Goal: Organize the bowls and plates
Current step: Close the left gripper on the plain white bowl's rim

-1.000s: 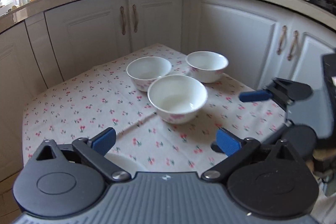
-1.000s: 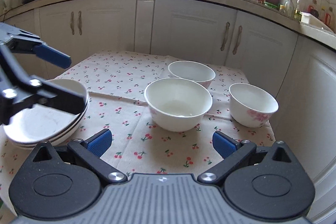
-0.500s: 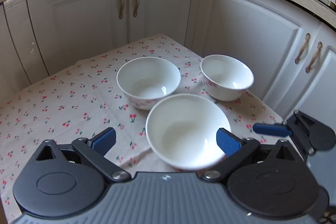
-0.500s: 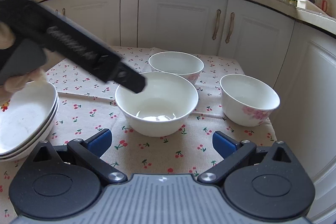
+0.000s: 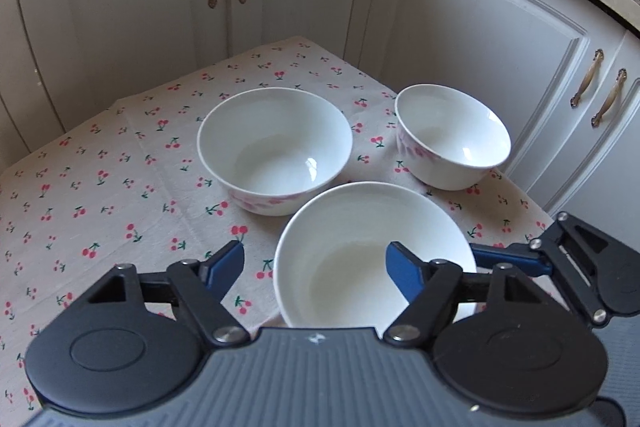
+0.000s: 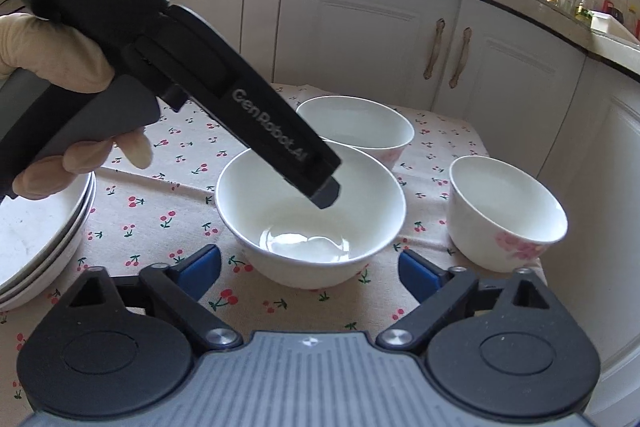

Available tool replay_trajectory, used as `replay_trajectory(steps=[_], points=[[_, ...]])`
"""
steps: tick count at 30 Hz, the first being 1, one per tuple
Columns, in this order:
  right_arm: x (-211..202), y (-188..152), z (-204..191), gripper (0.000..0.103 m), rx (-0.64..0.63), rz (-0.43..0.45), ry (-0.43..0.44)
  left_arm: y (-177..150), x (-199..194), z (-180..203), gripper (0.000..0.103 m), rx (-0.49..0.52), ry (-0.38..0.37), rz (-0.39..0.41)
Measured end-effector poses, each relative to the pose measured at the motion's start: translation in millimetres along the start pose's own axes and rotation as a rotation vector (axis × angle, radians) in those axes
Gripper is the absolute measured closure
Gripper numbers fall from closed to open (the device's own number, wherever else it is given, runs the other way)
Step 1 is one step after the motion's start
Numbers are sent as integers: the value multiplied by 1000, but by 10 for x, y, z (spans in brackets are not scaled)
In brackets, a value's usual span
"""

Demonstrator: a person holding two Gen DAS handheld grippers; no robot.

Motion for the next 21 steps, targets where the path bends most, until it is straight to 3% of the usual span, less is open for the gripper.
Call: replay_trajectory(steps=[2, 5, 21], points=[[8, 2, -5, 18, -5, 3, 1, 7, 12, 12, 34, 6, -9, -1], [13, 10, 4, 21, -3, 4, -5, 12, 30, 36, 42, 14, -27, -6], [17, 26, 53, 20, 30, 15, 12, 26, 82, 67, 41, 13, -52, 7]])
Point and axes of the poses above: each gripper's, at about its wrist camera, not at the fingertips, and x roughly the way its jaws point, z to its right, y to its top, the point moved 7 cm from there along x, roughly the way its jaws point, and after that the axes turned 1 degree about x, right-handed, at the moved point
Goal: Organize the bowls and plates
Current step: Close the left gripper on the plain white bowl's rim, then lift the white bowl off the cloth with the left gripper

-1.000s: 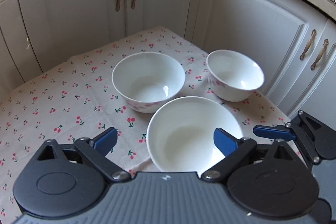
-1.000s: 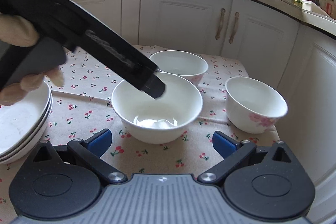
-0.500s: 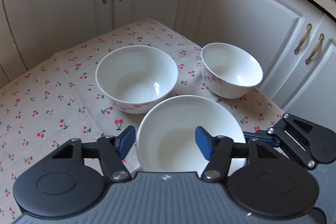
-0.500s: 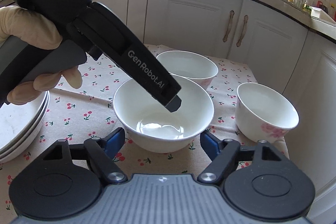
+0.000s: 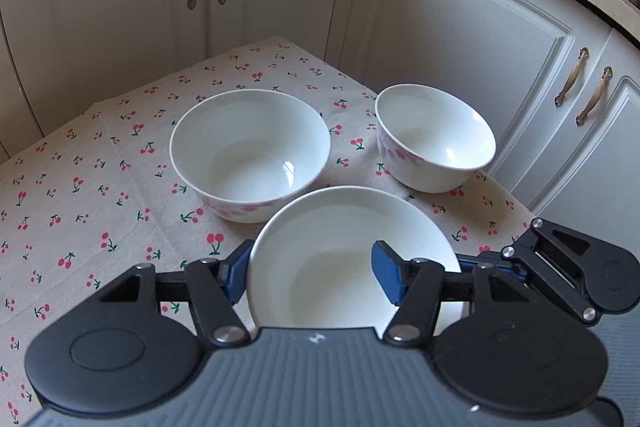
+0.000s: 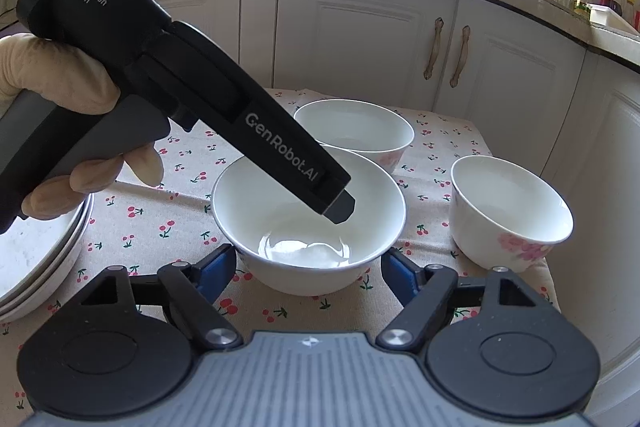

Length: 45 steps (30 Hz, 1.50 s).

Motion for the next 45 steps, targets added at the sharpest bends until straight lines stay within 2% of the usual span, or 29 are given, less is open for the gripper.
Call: replay_trajectory(steps=[9, 17, 32, 45], points=[[-53, -3, -24, 20, -10, -7, 5, -26, -79, 45, 41, 10, -2, 5], [-351, 9, -71, 20, -37, 3, 35, -106, -389, 224, 41, 9, 2, 27], [-959, -297, -301, 20, -39, -45, 124, -638, -832, 679, 38, -11, -10, 53], [-1129, -584, -485, 20, -51, -100, 141, -969, -892, 801, 38, -25, -36, 32]])
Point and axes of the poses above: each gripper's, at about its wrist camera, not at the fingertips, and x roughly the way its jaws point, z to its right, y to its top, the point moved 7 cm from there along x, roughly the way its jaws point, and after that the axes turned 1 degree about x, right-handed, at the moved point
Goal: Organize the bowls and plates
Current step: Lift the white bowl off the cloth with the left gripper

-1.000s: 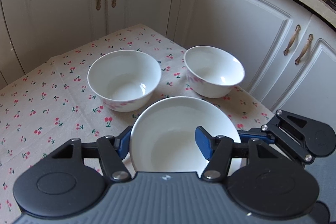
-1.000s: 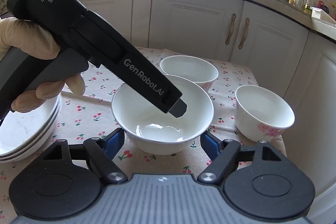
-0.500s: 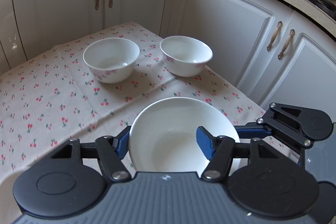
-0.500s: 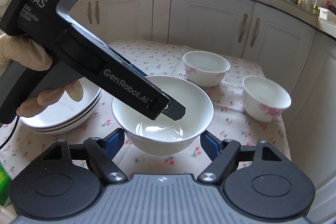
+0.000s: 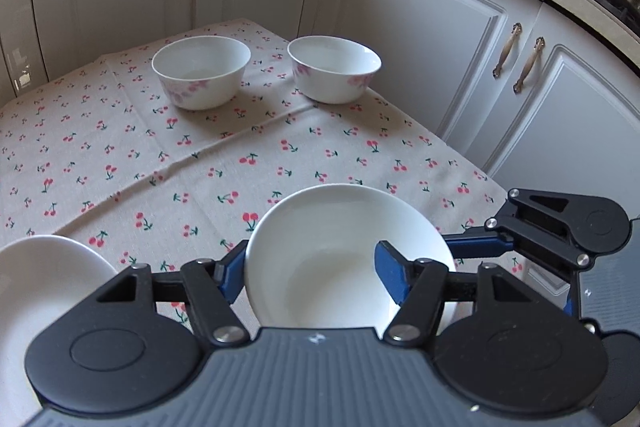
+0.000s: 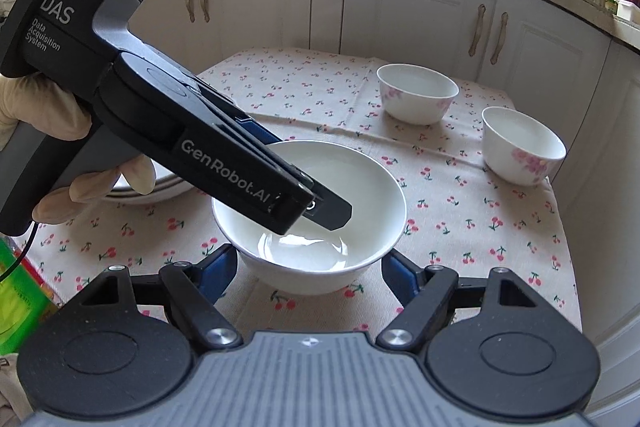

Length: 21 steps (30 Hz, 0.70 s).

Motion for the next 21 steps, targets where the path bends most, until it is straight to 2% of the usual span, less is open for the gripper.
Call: replay_trajectory(steps=[16, 20, 21], points=[[28, -86, 18, 20, 10, -26, 13, -40, 34, 32, 38, 12, -5, -7], [29, -95, 35, 19, 21, -22, 20, -28, 15, 45, 26, 13, -31, 9], [26, -97, 38, 14, 20, -20, 19, -24, 3, 54, 23, 21, -29, 17]])
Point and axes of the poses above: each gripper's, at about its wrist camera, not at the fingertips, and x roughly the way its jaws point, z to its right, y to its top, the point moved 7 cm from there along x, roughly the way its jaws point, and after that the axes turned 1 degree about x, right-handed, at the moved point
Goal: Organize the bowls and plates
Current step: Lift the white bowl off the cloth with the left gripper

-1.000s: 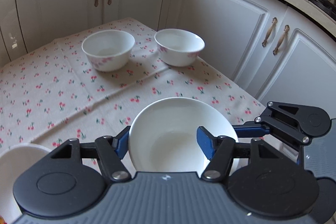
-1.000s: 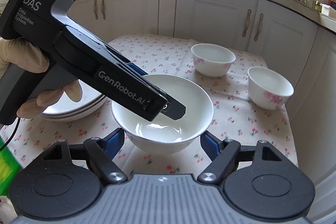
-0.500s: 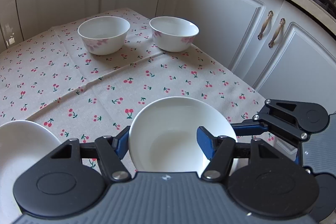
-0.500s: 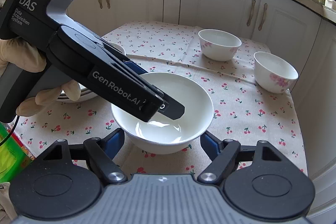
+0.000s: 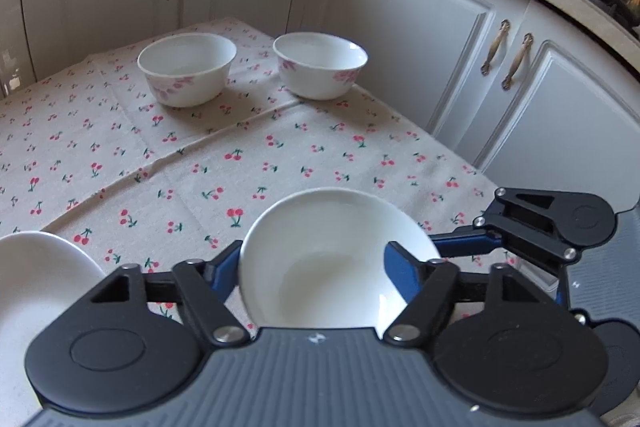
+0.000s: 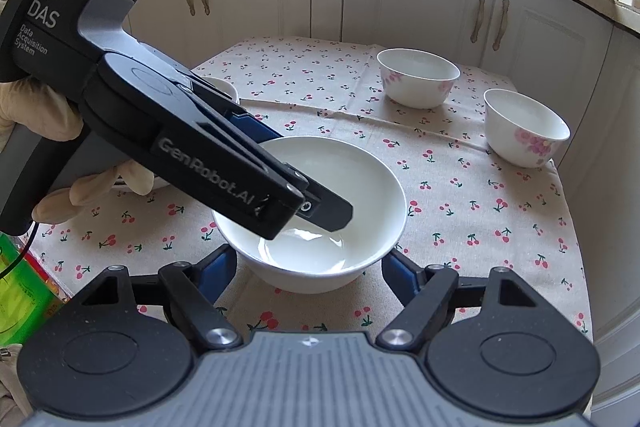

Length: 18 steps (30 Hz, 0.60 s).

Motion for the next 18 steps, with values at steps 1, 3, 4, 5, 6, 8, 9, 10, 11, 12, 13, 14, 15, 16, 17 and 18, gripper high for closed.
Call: replay_trajectory(steps=[1, 3, 4, 5, 6, 8, 9, 10, 11, 12, 13, 14, 15, 16, 17, 18], points=[[-7, -2, -2, 6, -4, 3, -5, 3, -14, 11, 19, 11, 3, 8], [-43, 1, 0, 0, -13, 30, -18, 14, -49, 33, 18, 29, 13, 26], [-71, 6, 4, 0, -11, 44, -12, 16, -63, 43, 17, 38, 18, 30], [-87, 12, 12, 0, -4, 48, 1, 12, -76, 50, 15, 47, 24, 32], [-100, 15, 25, 0, 6, 51, 8, 11, -90, 52, 11, 52, 32, 35], [-119, 28, 55, 0, 23, 56, 8, 11, -139, 58, 7, 61, 45, 55], [-132, 30, 64, 0, 28, 60, 9, 12, -161, 62, 7, 63, 45, 62], [-148, 32, 68, 0, 32, 65, 11, 19, -185, 61, 7, 62, 45, 71], [-169, 35, 68, 0, 35, 71, 17, 24, -212, 64, 6, 62, 45, 80], [-194, 39, 68, 0, 37, 79, 23, 31, -237, 70, 6, 66, 46, 85], [-220, 42, 69, 0, 38, 86, 23, 39, -262, 76, 5, 72, 51, 90], [-247, 45, 70, 0, 36, 93, 19, 48, -287, 81, 5, 80, 58, 97], [-275, 50, 74, 0, 33, 101, 14, 59, -320, 92, 5, 91, 63, 109], [-299, 58, 83, 0, 32, 107, 9, 72, -357, 110, 4, 103, 69, 124], [-320, 66, 99, 0, 34, 113, 3, 86, -392, 128, 1, 118, 78, 141], [-346, 73, 113, 0, 36, 121, -4, 99, -427, 144, 1, 133, 92, 157]])
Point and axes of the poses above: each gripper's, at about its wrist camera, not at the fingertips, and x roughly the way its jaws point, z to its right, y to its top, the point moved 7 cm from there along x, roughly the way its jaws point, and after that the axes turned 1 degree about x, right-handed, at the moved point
